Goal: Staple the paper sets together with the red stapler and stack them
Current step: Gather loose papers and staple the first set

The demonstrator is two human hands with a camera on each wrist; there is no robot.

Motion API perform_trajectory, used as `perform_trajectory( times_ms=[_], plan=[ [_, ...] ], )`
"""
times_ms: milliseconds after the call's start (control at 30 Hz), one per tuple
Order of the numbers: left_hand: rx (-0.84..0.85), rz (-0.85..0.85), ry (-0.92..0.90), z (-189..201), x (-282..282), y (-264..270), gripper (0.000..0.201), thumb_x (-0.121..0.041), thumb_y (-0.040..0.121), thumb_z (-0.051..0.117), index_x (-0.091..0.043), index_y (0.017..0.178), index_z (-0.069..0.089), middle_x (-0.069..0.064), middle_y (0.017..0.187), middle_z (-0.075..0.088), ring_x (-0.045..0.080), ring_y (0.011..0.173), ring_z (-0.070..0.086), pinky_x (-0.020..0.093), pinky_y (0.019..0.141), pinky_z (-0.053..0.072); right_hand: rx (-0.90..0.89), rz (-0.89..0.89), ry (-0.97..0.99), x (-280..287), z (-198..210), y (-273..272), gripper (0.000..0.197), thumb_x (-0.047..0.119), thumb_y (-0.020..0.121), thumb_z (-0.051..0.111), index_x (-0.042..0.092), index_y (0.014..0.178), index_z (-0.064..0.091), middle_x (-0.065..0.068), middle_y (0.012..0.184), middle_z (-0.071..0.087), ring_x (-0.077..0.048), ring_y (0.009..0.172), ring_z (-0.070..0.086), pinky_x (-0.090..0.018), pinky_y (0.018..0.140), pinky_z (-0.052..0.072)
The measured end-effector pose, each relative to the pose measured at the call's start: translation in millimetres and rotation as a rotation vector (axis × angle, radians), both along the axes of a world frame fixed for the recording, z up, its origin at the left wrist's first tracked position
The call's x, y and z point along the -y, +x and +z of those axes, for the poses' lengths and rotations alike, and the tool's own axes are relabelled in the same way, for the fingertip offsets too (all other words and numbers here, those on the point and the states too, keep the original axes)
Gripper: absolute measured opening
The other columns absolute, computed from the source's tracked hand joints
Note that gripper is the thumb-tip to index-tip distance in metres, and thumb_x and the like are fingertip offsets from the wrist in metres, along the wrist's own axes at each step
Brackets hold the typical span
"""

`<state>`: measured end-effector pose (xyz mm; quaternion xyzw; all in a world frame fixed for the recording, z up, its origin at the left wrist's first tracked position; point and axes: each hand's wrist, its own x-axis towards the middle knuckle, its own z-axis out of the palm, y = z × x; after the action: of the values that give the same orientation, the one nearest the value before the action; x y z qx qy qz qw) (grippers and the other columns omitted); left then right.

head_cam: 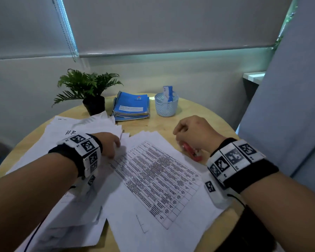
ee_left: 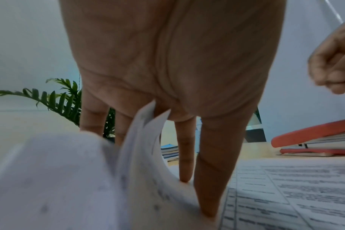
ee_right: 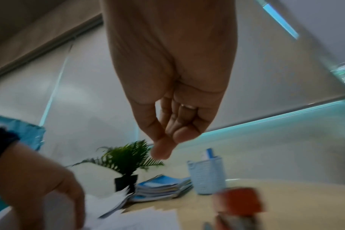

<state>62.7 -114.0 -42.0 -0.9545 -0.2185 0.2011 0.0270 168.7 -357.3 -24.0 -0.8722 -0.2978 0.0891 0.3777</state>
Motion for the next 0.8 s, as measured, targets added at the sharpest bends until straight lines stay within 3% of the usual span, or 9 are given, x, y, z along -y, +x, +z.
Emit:
perform_trajectory(
  times_ms=[133, 333, 433, 500, 567, 600, 667, 733, 800],
  plan=[
    [-0.052, 0.027, 0.024, -4, -2, 10, 0.051, -0.02, 0.079, 0.068, -0.028, 0.127, 0.053, 0.003, 0.133, 0.048, 0.02, 0.119, 0.046, 0.021, 0.088, 0.04, 0.068, -0.09, -0.002, 60, -3, 22, 0.012, 0.002, 0.08, 0.06, 0.007, 0.077, 0.071, 0.007, 0.062, 0.063, -0.005, 0.054, 0.061, -0.014, 0.053, 0.044],
    [-0.056, 0.065, 0.047, -14, -10, 16, 0.05, -0.022, 0.077, 0.071, -0.03, 0.124, 0.054, 0.004, 0.131, 0.049, 0.019, 0.116, 0.047, 0.02, 0.089, 0.039, 0.002, -0.247, -0.05, 152, -35, 55, 0.011, 0.002, 0.082, 0.06, 0.008, 0.079, 0.068, 0.005, 0.063, 0.063, 0.005, 0.045, 0.057, -0.004, 0.049, 0.04],
    [-0.047, 0.076, 0.035, -16, -14, 17, 0.049, -0.025, 0.076, 0.073, -0.029, 0.122, 0.055, 0.003, 0.129, 0.051, 0.018, 0.114, 0.048, 0.021, 0.09, 0.038, 0.013, -0.335, -0.136, 185, -59, 71, 0.013, 0.0, 0.081, 0.058, 0.01, 0.077, 0.066, 0.005, 0.062, 0.061, -0.003, 0.055, 0.058, -0.004, 0.048, 0.038],
    [-0.035, 0.08, 0.014, -18, -21, 18, 0.049, -0.026, 0.074, 0.076, -0.028, 0.119, 0.057, 0.004, 0.127, 0.054, 0.019, 0.112, 0.049, 0.022, 0.091, 0.039, -0.002, -0.363, -0.201, 202, -78, 80, 0.013, 0.002, 0.083, 0.058, 0.006, 0.076, 0.067, 0.005, 0.059, 0.06, -0.002, 0.052, 0.059, -0.003, 0.045, 0.038],
    [-0.021, 0.077, 0.004, -20, -26, 18, 0.049, -0.026, 0.071, 0.078, -0.029, 0.117, 0.059, 0.004, 0.125, 0.055, 0.02, 0.111, 0.05, 0.024, 0.093, 0.039, -0.033, -0.403, -0.254, 218, -97, 89, 0.014, 0.002, 0.085, 0.058, 0.001, 0.078, 0.069, -0.001, 0.061, 0.064, -0.01, 0.056, 0.064, -0.005, 0.044, 0.04],
    [-0.026, 0.077, 0.003, -20, -27, 17, 0.049, -0.028, 0.071, 0.079, -0.031, 0.116, 0.059, 0.003, 0.124, 0.055, 0.02, 0.111, 0.05, 0.026, 0.094, 0.04, -0.044, -0.429, -0.277, 224, -106, 93, 0.014, 0.002, 0.086, 0.058, 0.0, 0.081, 0.071, -0.006, 0.066, 0.067, -0.017, 0.062, 0.067, -0.008, 0.048, 0.044],
    [-0.035, 0.081, 0.003, -22, -33, 18, 0.049, -0.032, 0.067, 0.08, -0.037, 0.111, 0.058, 0.001, 0.122, 0.055, 0.019, 0.111, 0.051, 0.029, 0.097, 0.04, -0.065, -0.447, -0.354, 235, -121, 102, 0.015, 0.002, 0.086, 0.059, 0.001, 0.089, 0.073, -0.012, 0.085, 0.072, -0.024, 0.082, 0.07, -0.022, 0.072, 0.052],
    [-0.041, 0.075, -0.022, -25, -44, 21, 0.051, -0.04, 0.057, 0.082, -0.042, 0.102, 0.057, -0.001, 0.116, 0.058, 0.019, 0.107, 0.054, 0.032, 0.097, 0.041, -0.053, -0.434, -0.447, 243, -129, 107, 0.022, 0.001, 0.086, 0.059, 0.004, 0.102, 0.073, -0.012, 0.106, 0.07, -0.025, 0.104, 0.065, -0.026, 0.093, 0.047],
    [-0.02, 0.08, -0.017, -40, -75, 29, 0.054, -0.049, 0.045, 0.083, -0.046, 0.093, 0.06, -0.004, 0.108, 0.061, 0.017, 0.101, 0.057, 0.033, 0.096, 0.043, -0.056, -0.439, -0.475, 247, -131, 112, 0.026, 0.001, 0.085, 0.06, 0.006, 0.107, 0.072, -0.011, 0.115, 0.068, -0.023, 0.112, 0.06, -0.024, 0.097, 0.042]
  ],
)
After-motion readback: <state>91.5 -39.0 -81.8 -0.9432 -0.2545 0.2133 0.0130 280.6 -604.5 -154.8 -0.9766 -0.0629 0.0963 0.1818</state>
